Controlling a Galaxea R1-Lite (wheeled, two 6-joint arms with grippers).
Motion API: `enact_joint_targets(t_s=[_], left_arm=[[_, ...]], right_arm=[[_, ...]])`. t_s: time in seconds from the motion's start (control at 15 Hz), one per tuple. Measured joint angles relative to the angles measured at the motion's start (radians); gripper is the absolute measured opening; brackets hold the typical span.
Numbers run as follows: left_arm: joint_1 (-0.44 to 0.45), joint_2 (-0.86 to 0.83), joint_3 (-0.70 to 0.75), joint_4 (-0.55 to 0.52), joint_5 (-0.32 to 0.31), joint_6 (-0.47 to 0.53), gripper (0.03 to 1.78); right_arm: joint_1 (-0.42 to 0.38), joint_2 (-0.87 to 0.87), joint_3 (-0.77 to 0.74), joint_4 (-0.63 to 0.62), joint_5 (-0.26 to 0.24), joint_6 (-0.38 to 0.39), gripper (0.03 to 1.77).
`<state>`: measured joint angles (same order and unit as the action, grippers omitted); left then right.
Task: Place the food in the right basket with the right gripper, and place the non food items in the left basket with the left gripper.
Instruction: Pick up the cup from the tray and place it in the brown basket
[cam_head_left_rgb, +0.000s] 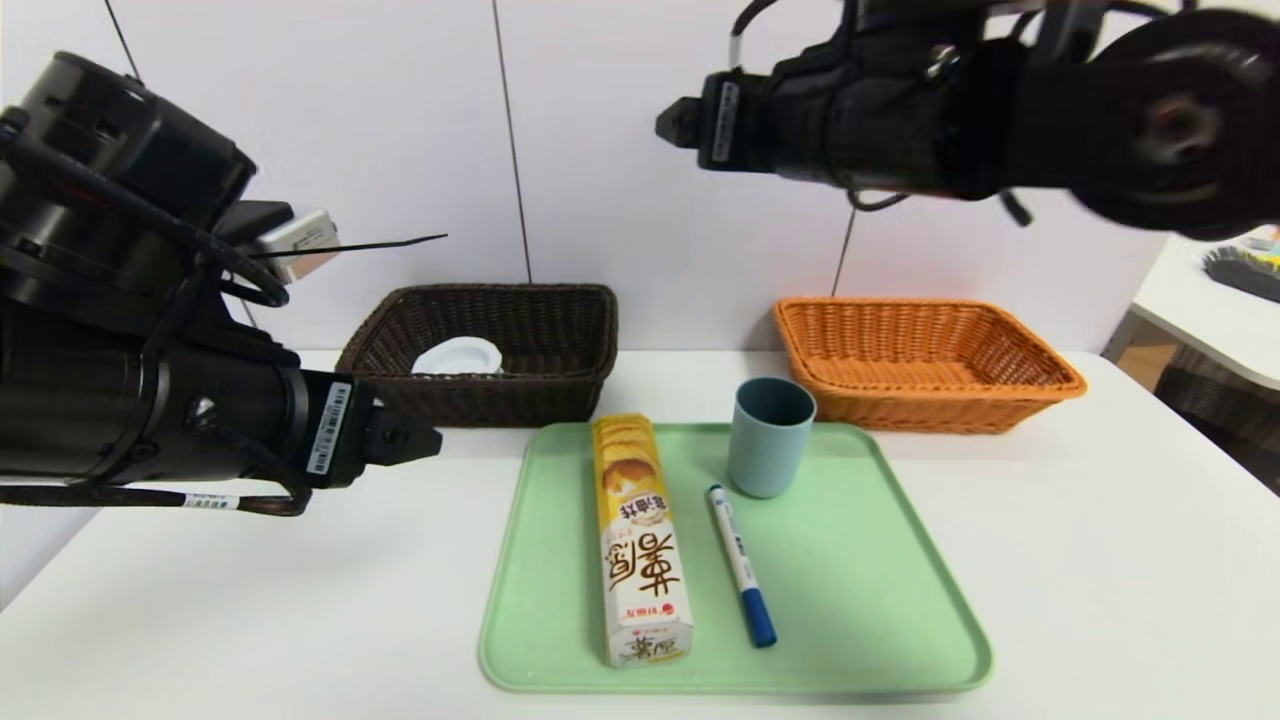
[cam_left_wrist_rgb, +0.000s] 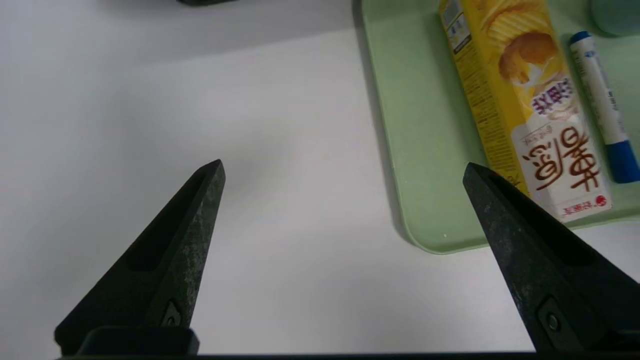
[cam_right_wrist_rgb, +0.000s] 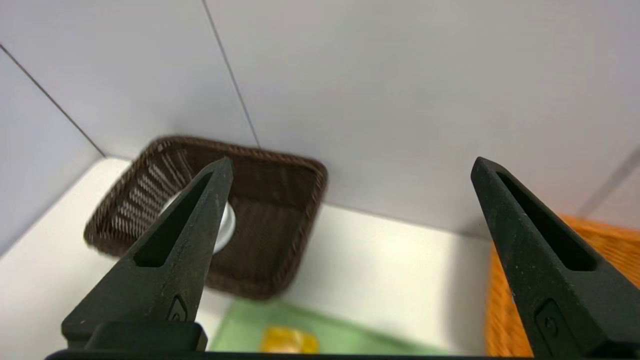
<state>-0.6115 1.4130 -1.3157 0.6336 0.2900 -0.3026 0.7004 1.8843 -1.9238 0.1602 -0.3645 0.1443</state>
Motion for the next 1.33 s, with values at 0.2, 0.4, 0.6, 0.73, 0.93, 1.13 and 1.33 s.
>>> enact_joint_targets(t_s=[0.2,0.4,0.6,0.73,0.93,1.13,1.33], left_arm=[[-0.111,0.034,-0.072,-0.029,0.008,-0.010,1.69],[-0.169,0.074,0.004,-0.248,-0.021,0.014,1.69],[-0.201,0.126,0.171,-0.576,-0.103,0.084,1.69],[-0.225,0.180,0.268,-0.816,-0.161,0.101,1.69],[-0.256,0.265,0.337,-1.109,-0.226,0.110,1.69],[-0.267,0.343,0.352,-1.219,-0.258,0.121,1.69],[-0.271,0.414,0.358,-1.297,-0.264,0.134,1.69]], right_arm=[[-0.051,-0.157,0.080,0.101,-0.008,0.014,1.67],[-0.152,-0.302,0.178,0.116,-0.003,0.016,1.68],[-0.249,-0.410,0.231,0.123,0.001,0.016,1.69],[-0.298,-0.458,0.240,0.157,-0.001,0.016,1.69],[-0.354,-0.494,0.247,0.164,-0.011,0.021,1.69],[-0.382,-0.526,0.257,0.163,-0.012,0.023,1.69],[-0.420,-0.546,0.260,0.166,-0.003,0.021,1.69]])
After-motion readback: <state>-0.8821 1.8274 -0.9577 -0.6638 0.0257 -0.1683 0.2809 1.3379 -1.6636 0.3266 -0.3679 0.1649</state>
